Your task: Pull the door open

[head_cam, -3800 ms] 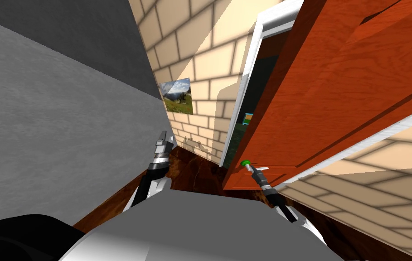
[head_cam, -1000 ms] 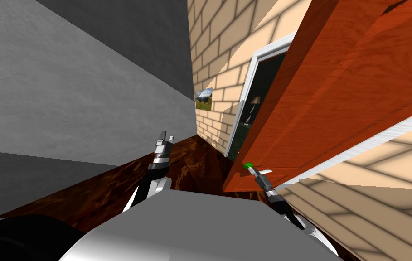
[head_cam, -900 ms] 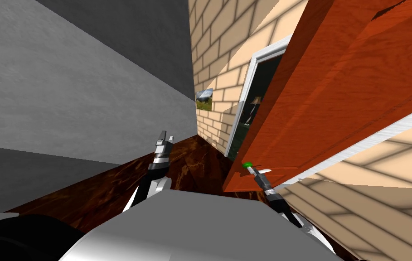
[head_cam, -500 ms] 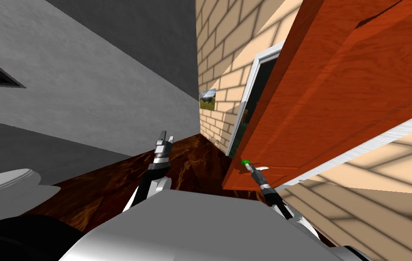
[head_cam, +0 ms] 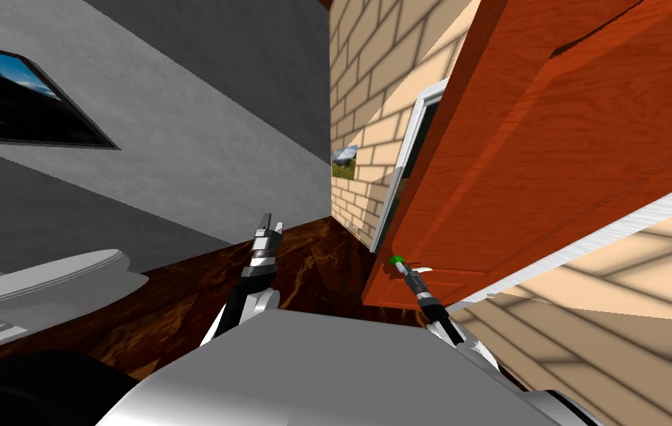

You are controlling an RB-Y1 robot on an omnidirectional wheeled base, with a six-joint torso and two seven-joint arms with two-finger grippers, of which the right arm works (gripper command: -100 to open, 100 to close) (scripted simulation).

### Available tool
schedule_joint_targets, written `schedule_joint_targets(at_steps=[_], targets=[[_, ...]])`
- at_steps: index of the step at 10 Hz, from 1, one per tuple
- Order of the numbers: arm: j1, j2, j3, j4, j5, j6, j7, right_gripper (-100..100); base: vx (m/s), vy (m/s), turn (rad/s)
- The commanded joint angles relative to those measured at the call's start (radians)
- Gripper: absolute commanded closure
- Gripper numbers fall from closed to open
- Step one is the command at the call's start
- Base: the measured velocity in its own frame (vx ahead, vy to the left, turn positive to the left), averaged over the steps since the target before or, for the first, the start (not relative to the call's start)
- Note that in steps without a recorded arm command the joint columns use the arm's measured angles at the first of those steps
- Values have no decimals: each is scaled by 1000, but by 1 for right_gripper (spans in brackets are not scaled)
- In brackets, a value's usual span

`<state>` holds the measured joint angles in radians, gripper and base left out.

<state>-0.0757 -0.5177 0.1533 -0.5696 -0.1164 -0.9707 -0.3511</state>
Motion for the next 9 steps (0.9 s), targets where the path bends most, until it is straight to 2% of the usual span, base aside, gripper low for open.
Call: schedule_joint_targets(at_steps=[1, 2, 6, 7, 8, 9], targets=[[-27, 8, 0, 39, 0, -6, 7, 100, -126, -69, 82], [-48, 21, -4, 40, -4, 20, 20, 100, -185, -63, 156], [-91, 47, -13, 42, -13, 74, 48, 100, -198, -90, 130], [-91, 47, -13, 42, -13, 74, 48, 100, -121, -74, 61], [-110, 59, -16, 43, -17, 98, 60, 100, -152, -80, 101], [-117, 63, -18, 43, -18, 107, 65, 100, -183, -109, 148]])
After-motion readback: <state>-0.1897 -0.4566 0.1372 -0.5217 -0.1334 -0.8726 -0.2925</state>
